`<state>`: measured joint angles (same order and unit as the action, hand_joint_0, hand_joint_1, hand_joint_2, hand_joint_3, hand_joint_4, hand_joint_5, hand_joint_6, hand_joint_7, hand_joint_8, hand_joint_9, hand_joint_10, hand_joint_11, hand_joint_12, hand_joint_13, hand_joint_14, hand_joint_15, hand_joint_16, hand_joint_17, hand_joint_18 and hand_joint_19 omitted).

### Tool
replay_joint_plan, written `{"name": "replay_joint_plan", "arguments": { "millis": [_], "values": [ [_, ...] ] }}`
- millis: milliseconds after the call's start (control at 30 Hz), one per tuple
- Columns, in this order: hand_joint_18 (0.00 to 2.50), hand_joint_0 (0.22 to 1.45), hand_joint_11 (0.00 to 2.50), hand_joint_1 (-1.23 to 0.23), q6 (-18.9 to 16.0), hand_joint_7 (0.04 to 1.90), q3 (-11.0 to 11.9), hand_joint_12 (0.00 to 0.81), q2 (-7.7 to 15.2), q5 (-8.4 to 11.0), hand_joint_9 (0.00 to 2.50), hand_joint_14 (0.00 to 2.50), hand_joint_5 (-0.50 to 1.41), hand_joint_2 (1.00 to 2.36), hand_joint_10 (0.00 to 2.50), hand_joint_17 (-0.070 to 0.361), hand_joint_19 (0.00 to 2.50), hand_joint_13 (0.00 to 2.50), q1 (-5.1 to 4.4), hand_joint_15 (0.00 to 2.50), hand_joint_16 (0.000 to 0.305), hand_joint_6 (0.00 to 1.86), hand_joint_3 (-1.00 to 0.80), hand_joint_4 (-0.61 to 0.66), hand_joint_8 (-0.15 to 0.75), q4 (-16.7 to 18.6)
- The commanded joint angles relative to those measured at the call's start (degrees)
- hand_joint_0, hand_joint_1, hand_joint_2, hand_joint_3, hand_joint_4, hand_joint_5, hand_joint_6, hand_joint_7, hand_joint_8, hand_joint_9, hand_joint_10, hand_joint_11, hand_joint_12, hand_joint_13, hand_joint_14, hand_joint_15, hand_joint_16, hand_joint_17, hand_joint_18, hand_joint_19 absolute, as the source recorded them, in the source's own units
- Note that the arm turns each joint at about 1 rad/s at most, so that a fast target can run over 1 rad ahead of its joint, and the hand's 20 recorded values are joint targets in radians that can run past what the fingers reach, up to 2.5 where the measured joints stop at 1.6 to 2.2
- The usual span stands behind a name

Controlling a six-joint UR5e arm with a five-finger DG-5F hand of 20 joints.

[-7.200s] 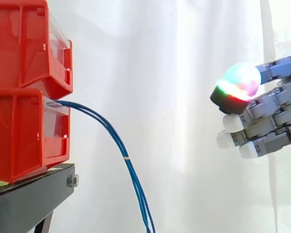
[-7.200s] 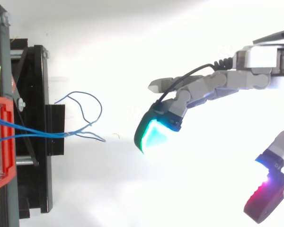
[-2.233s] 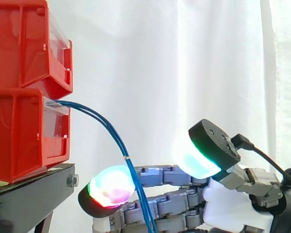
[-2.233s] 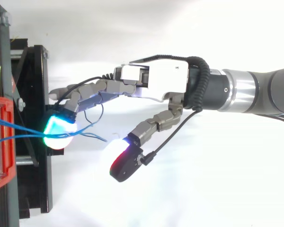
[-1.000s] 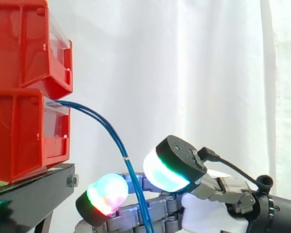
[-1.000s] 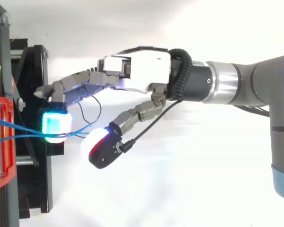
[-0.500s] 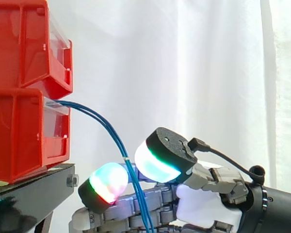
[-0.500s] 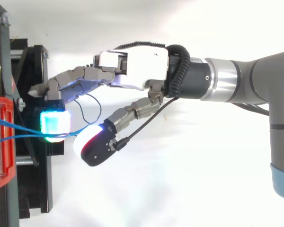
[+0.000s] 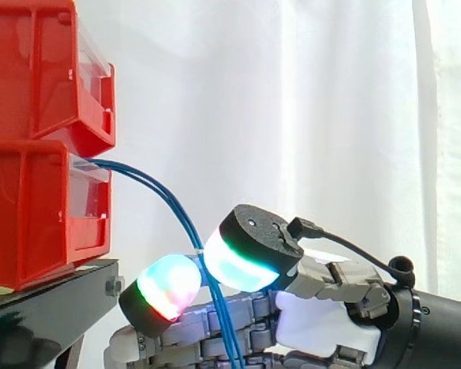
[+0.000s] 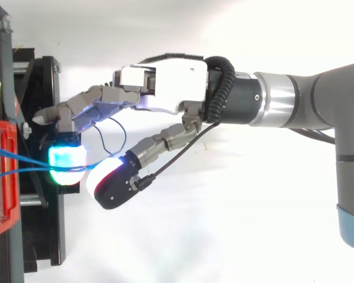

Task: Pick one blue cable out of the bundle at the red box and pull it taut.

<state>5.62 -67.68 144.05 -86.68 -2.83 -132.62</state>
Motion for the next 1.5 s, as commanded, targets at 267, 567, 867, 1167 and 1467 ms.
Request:
{"name": "replay_joint_plan", "arguments": {
  "millis": [267, 567, 867, 1167, 1467],
  "values": [
    [0.20, 0.63, 0.24, -0.73, 0.00, 0.93, 0.18, 0.349, 0.00, -1.38, 0.58, 0.00, -0.18, 1.01, 0.01, 0.107, 0.10, 0.29, 0.11, 0.08, 0.047, 0.83, -0.29, 0.19, 0.325, 0.00],
    [0.21, 0.63, 0.26, -0.73, 0.09, 0.88, 0.27, 0.351, -0.79, -1.82, 0.57, 0.00, -0.19, 1.01, 0.01, 0.107, 0.10, 0.29, 0.46, 0.09, 0.048, 0.88, -0.25, 0.22, 0.331, -0.36],
    [0.21, 0.55, 0.27, -0.71, 0.09, 0.85, 0.36, 0.361, -0.88, -1.82, 0.60, 0.00, -0.18, 1.00, 0.01, 0.111, 0.13, 0.31, 0.72, 0.11, 0.049, 0.85, -0.50, 0.23, 0.345, -0.71],
    [0.20, 0.55, 0.25, -0.63, 0.26, 0.99, 0.71, 0.360, -0.88, -2.09, 0.61, 0.00, -0.14, 1.00, 0.01, 0.110, 0.14, 0.30, 0.81, 0.11, 0.049, 0.71, -0.46, 0.24, 0.342, -1.15],
    [0.19, 0.59, 0.25, -0.65, 0.35, 1.04, 0.62, 0.352, -0.88, -2.17, 0.62, 0.00, -0.13, 1.01, 0.01, 0.108, 0.14, 0.30, 1.34, 0.11, 0.048, 0.70, -0.37, 0.21, 0.339, -1.94]
  ]
}}
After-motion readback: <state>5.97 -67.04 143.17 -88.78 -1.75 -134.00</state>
